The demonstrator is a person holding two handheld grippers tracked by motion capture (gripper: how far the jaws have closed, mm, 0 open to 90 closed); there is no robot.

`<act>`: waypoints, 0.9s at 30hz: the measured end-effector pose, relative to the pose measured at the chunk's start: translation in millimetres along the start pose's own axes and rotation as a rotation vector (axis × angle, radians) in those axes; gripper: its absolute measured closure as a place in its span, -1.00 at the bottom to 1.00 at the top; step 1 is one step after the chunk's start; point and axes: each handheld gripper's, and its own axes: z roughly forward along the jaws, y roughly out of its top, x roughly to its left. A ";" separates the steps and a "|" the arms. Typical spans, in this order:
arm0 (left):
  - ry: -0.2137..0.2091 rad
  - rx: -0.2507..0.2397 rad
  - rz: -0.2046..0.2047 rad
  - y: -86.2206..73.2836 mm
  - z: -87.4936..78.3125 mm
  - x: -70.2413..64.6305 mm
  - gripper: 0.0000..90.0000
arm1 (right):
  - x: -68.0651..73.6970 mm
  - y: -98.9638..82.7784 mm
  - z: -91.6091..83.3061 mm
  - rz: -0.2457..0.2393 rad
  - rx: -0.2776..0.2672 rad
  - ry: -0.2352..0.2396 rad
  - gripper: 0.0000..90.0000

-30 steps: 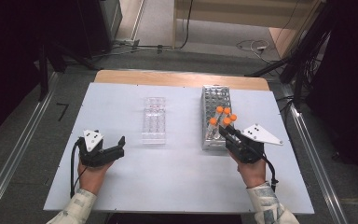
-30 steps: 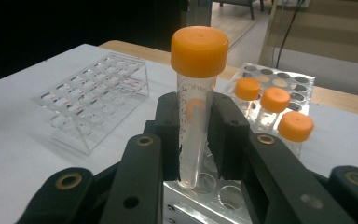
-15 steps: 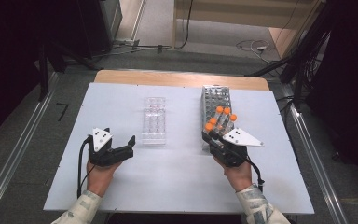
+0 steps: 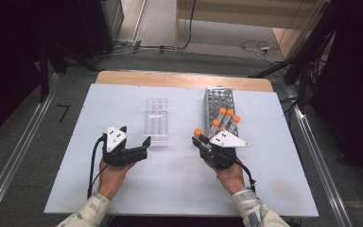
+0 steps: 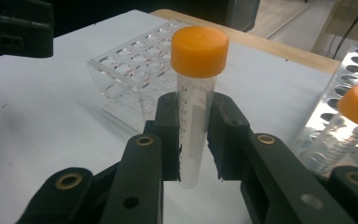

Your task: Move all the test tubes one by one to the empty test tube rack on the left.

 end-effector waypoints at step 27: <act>-0.283 -0.016 0.037 15.5 19.6 -47.8 -0.09 | 23.4 -2.5 29.2 -0.031 0.057 0.095 0.61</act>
